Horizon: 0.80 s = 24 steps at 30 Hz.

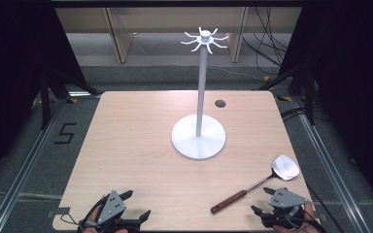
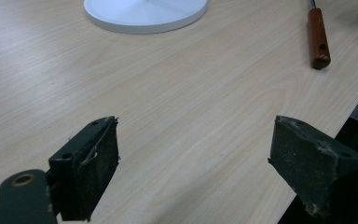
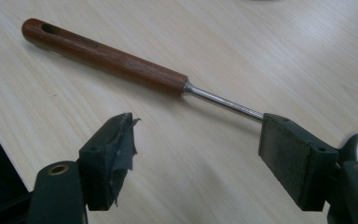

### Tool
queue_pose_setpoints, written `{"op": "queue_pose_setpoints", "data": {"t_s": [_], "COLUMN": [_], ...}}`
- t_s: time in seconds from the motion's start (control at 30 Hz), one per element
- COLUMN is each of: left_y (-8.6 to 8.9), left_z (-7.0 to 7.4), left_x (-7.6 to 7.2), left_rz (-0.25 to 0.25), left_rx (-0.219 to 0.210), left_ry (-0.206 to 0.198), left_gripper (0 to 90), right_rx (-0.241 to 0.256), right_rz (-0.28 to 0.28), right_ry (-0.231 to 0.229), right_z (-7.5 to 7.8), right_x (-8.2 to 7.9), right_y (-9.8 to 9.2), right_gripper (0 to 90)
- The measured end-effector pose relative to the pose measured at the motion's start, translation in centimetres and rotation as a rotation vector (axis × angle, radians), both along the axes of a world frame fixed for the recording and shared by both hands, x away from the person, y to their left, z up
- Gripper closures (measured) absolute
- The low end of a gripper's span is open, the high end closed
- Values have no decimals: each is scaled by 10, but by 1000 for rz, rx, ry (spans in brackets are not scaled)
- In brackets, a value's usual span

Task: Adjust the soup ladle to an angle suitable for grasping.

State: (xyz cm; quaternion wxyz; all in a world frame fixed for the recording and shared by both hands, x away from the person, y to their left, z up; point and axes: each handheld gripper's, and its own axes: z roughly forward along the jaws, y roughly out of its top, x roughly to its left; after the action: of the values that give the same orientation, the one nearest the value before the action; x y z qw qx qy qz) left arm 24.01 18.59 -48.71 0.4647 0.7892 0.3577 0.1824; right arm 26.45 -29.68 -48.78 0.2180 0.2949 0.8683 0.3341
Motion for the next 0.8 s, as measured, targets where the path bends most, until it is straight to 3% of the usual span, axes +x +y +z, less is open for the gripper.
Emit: {"op": "queue_pose_setpoints", "data": {"t_s": [0.03, 0.1, 0.13, 0.4, 0.63, 0.73, 0.8], "left_y": [1, 0, 1, 1, 1, 0, 1], "left_z": [0, 0, 1, 0, 0, 0, 0], "left_x": [0, 0, 0, 0, 1, 0, 0], "left_rz": [-4, -3, -5, -5, -7, 4, -5], "left_rx": [18, 6, 26, 18, 23, 2, 20], "left_ry": [-1, 4, -1, 3, 3, -2, 3], "left_gripper": [148, 148, 148, 148, 148, 148, 148], "right_rx": [0, -6, -12, -26, -1, -20, -14], "right_rz": [0, 25, 44, 159, 178, 192, 184], "right_ry": [0, 0, 6, 37, 105, 111, 111], "right_z": [0, 1, 2, 5, 7, 7, 6], "right_x": [0, 1, 2, 9, 23, 33, 34], "right_y": [0, 5, 10, 33, 43, 48, 49], "right_gripper": [277, 278, 280, 282, 281, 280, 279]}}
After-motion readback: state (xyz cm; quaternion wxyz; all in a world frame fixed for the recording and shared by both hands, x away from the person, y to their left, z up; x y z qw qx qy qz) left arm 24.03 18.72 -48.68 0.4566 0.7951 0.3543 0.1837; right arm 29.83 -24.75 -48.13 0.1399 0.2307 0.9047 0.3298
